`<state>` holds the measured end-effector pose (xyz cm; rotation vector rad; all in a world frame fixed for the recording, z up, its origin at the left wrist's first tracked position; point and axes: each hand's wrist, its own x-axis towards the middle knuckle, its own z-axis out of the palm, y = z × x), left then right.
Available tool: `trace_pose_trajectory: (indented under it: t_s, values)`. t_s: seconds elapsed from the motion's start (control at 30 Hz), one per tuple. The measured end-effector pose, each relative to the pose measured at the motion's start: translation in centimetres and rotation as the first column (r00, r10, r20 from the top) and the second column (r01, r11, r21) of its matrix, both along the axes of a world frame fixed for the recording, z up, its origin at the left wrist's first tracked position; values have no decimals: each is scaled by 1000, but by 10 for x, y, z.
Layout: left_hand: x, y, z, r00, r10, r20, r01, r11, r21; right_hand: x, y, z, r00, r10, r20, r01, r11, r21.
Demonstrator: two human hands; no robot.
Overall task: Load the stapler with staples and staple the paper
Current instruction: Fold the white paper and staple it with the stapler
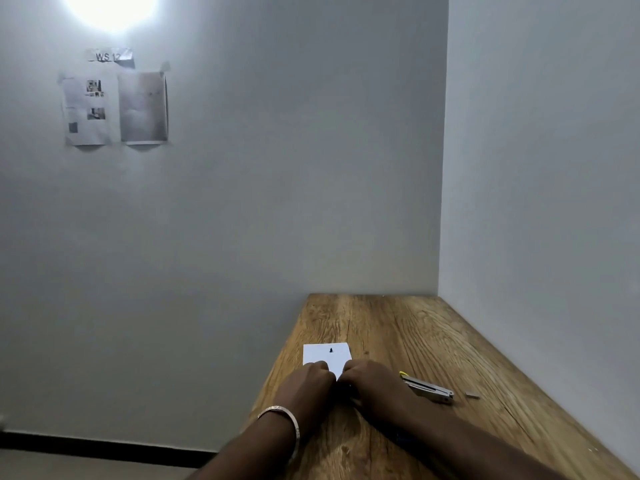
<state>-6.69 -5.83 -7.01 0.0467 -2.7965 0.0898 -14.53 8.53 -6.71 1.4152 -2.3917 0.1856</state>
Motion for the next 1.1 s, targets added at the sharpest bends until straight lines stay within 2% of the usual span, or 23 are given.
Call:
trace_pose_trajectory:
  t_s: [0.17, 0.33, 0.5, 0.77, 0.97, 1.1]
  values:
    - [-2, -5, 4, 1000, 6, 3, -6, 1000, -12, -6, 4, 4, 999, -45, 2, 45, 999, 14]
    - [-1, -24, 3, 999, 35, -4, -35, 999, 35, -15, 21, 8, 991, -114, 75, 119, 991, -59]
    - [-2, -31, 2, 999, 49, 12, -49, 999, 23, -13, 20, 8, 987, -85, 135, 97, 992, -86]
    - [-5, -27, 4, 999, 35, 11, -35, 999, -13, -10, 1, 5, 994, -91, 61, 92, 996, -20]
    - [-5, -32, 5, 999, 39, 20, -40, 999, 36, -15, -1, 9, 985, -150, 83, 152, 988, -25]
    - [-6, -41, 9, 999, 47, 21, -49, 994, 98, -18, -3, 9, 968, -196, 156, 203, 978, -35]
